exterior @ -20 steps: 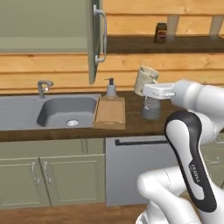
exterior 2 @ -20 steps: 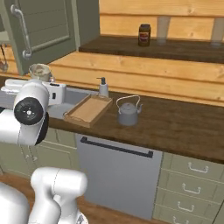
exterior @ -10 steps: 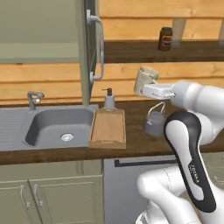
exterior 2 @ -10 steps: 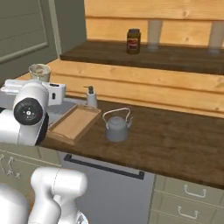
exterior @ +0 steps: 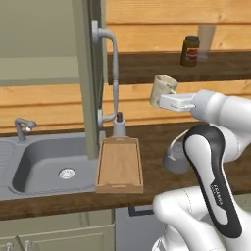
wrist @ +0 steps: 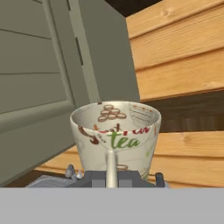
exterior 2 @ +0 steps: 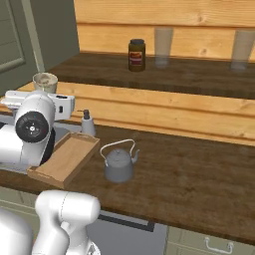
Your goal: Pick the kettle from the counter and place it on the tray. Then pick the mug from the cabinet and place it on the tray. Then close the cabinet doors.
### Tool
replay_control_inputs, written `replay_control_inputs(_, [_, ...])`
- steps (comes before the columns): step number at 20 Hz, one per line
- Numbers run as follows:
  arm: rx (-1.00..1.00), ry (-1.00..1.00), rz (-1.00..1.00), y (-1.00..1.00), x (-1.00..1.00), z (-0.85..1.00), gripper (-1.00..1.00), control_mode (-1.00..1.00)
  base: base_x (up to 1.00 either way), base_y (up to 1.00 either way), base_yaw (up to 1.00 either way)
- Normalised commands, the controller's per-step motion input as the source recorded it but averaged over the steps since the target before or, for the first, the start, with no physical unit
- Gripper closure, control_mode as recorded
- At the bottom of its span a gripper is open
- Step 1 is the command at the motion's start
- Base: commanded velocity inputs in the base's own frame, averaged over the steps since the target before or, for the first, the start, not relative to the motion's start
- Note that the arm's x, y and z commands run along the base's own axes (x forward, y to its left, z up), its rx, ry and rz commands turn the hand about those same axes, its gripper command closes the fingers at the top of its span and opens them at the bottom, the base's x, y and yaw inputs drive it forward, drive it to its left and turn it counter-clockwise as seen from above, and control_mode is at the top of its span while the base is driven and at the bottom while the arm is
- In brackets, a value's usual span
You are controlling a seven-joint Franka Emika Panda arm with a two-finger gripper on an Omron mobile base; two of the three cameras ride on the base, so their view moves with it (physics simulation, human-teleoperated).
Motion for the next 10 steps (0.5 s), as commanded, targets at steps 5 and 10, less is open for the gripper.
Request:
replay_control_inputs(5, [0.0,0.0,0.0,0.0,0.0,0.0,1.0,1.0,0.46,0.0,-0.18])
replay_control_inputs(10, [0.0,0.0,0.0,0.0,0.0,0.0,1.0,1.0,0.49,0.02,-0.22])
